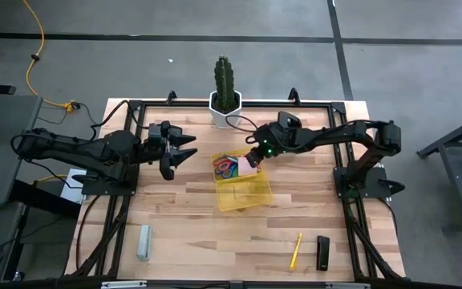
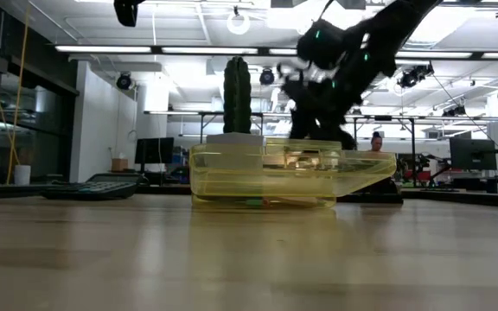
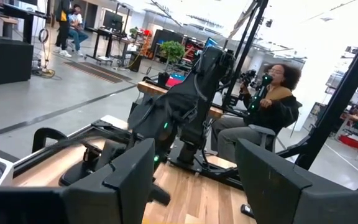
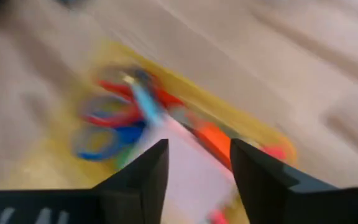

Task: Pack school essentials
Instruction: Put the yellow pen into the yellow supply box

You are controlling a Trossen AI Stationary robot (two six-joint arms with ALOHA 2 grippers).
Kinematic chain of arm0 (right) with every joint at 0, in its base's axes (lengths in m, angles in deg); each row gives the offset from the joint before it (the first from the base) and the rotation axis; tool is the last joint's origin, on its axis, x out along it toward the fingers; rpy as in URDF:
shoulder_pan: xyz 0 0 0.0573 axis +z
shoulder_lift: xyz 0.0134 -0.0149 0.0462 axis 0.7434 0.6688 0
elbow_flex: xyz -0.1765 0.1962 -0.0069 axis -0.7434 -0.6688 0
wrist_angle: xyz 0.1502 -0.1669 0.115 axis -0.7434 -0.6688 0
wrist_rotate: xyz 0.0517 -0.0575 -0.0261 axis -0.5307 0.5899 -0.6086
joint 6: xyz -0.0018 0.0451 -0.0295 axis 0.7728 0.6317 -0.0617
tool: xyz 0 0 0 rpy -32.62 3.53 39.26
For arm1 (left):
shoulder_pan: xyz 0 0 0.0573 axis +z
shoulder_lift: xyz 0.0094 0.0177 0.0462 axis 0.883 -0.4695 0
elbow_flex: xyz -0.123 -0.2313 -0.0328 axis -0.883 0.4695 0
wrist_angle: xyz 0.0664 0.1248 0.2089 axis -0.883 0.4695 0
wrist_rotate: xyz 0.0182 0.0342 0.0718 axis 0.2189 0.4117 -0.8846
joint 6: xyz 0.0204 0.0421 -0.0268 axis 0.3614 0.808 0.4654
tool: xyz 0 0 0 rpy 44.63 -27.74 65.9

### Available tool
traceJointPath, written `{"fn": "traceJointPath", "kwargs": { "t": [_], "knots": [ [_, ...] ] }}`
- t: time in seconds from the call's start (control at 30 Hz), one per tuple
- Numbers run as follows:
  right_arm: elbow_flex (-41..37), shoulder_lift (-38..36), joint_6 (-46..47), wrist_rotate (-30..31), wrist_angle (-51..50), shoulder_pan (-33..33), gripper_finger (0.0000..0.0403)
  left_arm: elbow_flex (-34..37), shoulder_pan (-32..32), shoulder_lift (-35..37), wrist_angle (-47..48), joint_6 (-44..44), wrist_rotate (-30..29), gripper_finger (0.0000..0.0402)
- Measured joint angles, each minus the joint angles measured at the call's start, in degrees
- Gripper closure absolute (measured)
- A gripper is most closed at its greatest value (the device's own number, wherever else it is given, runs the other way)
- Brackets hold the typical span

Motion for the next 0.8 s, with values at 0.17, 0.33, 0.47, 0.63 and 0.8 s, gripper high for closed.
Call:
{"fn": "traceJointPath", "kwargs": {
  "t": [0.17, 0.33, 0.47, 0.63, 0.8],
  "knots": [
    [0.00, -8.43, -6.52, -3.83, 5.70, 0.37, 0.0220, 0.00, -0.02, 0.00, 0.06, 0.01, -0.09, 0.0190],
    [-2.67, -21.40, -12.04, -3.89, 11.68, 3.67, 0.0214, 0.00, -0.01, 0.00, 0.66, 0.01, -0.11, 0.0190],
    [-9.02, -30.93, -10.29, -3.07, 21.90, 7.06, 0.0214, 0.00, -0.02, -0.01, 1.55, 0.00, -0.36, 0.0190],
    [-17.40, -38.27, -8.73, 0.10, 37.22, 9.86, 0.0214, 0.00, 0.00, -0.02, 1.33, 0.00, -1.01, 0.0190],
    [-19.71, -41.23, -18.26, 1.48, 41.09, 10.27, 0.0214, 0.00, -0.02, -0.02, 1.26, 0.00, -1.01, 0.0190]
  ]
}}
